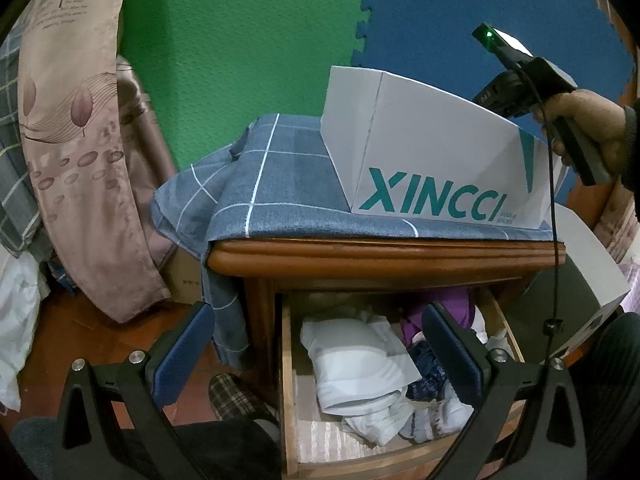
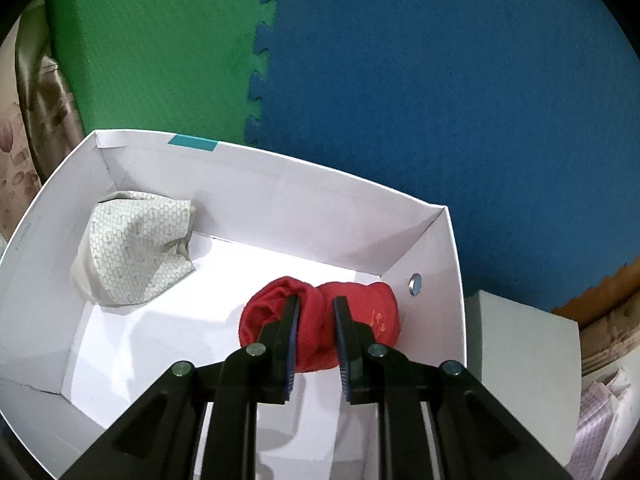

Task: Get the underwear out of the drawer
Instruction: 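Lower the red underwear into the box and open the right gripper, then withdraw the right tool from the box back toward the drawer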

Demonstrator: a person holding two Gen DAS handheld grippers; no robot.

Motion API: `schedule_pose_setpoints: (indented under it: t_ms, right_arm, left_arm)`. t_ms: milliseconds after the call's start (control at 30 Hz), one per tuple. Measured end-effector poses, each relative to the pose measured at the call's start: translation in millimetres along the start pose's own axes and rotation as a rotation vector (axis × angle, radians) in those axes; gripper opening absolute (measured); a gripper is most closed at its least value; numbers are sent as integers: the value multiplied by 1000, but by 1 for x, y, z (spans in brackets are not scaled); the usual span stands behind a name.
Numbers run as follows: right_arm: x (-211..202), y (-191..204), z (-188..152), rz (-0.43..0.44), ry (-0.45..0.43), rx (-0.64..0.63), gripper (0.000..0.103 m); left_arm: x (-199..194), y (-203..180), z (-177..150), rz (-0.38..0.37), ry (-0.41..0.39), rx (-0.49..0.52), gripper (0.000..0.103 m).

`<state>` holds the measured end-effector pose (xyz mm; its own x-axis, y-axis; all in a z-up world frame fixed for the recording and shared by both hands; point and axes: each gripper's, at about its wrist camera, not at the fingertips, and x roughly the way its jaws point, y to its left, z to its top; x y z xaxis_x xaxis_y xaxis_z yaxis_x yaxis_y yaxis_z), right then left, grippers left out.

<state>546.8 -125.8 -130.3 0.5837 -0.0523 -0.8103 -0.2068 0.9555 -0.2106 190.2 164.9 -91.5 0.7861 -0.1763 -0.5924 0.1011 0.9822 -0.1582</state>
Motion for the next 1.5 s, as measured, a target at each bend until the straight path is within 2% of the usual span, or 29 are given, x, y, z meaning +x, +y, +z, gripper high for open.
schedule_pose_setpoints:
  t_ms: [167, 233, 333, 667, 933, 1067, 1267, 1400, 1500]
  right_arm:
    - [-1, -4, -3, 14, 13, 24, 22]
    - [2, -8, -4, 54, 21, 50, 36]
    - [2, -13, -10, 77, 23, 80, 47]
    - [-53, -25, -42, 160, -77, 126, 54]
    - [-124, -45, -105, 216, -206, 156, 59]
    - [-148, -49, -138, 228, -242, 161, 61]
    - [-157, -54, -196, 232, -228, 177, 62]
    - [-142, -54, -236, 227, -190, 191, 62]
    - [-126, -55, -267, 229, -129, 208, 62]
  left_arm:
    - [1, 1, -2, 1, 4, 2, 102]
    - [0, 2, -3, 2, 4, 4, 102]
    - [1, 3, -4, 6, 8, 5, 102]
    - [5, -2, -6, 27, 23, 39, 102]
    - [9, -9, -7, 42, 33, 71, 102]
    - [11, -12, -7, 47, 39, 87, 102]
    - [13, -17, -7, 61, 46, 101, 102]
    - [17, -22, -8, 71, 61, 123, 102]
    - [20, -27, -10, 78, 74, 153, 102]
